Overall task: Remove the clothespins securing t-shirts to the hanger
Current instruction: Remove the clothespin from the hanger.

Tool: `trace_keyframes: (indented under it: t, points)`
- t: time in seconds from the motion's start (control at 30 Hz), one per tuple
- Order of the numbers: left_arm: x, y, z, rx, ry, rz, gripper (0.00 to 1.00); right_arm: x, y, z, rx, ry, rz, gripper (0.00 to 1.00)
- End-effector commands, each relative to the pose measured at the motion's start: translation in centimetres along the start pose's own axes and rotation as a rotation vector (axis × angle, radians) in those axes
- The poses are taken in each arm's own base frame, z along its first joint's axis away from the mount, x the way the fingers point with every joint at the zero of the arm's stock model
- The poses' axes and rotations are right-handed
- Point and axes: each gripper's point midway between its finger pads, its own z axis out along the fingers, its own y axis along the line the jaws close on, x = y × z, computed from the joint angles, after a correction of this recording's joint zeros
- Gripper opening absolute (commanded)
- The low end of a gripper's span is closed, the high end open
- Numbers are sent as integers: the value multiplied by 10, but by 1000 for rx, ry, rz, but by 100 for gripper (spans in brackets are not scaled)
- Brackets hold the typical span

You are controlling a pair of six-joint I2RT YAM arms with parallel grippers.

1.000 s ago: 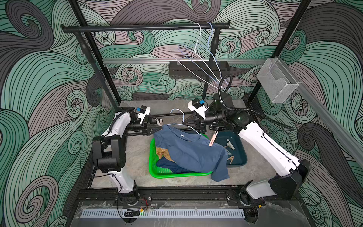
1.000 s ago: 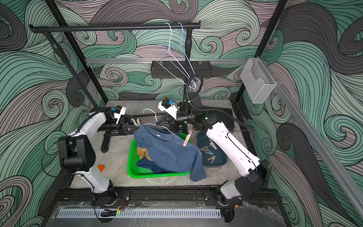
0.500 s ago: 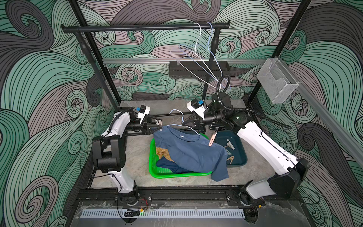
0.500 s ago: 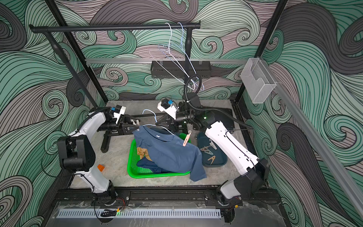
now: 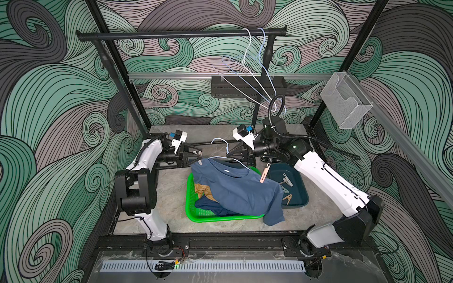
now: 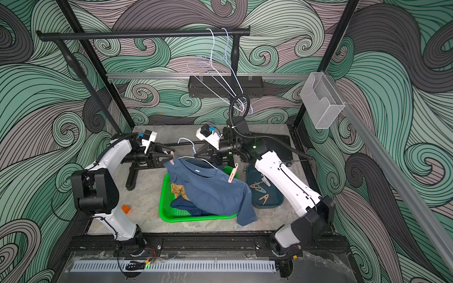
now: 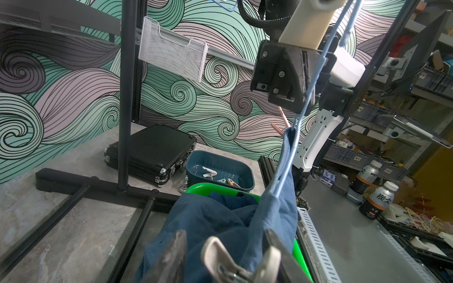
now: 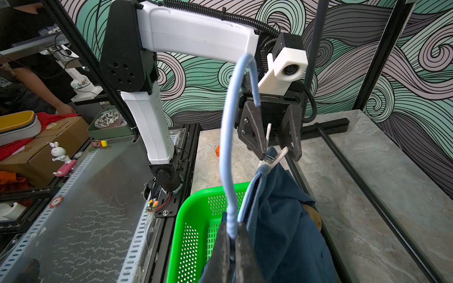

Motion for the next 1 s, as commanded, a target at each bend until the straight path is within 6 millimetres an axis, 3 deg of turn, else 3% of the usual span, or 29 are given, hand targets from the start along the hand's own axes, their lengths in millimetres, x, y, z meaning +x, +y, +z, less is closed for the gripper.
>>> trace_keyframes:
  t: [0.0,0.13,0.33,0.53,0.97]
  points:
    - [-33,-10,-3,-29,-127,-153,41,-5,0,1,-23,-19,-18,0]
    - [-33,-9,-2,-28,-126,-160,31,-4,0,1,-22,-18,-17,0]
    - [-34,-9,-3,-27,-127,-168,28,0,-4,2,-20,-13,-11,0]
    - [-33,-7,-3,-27,-127,-190,48,-4,0,2,-76,-39,-18,0]
    - [-37,-3,-1,-14,-126,-275,52,-13,-7,-10,-102,-87,-39,0]
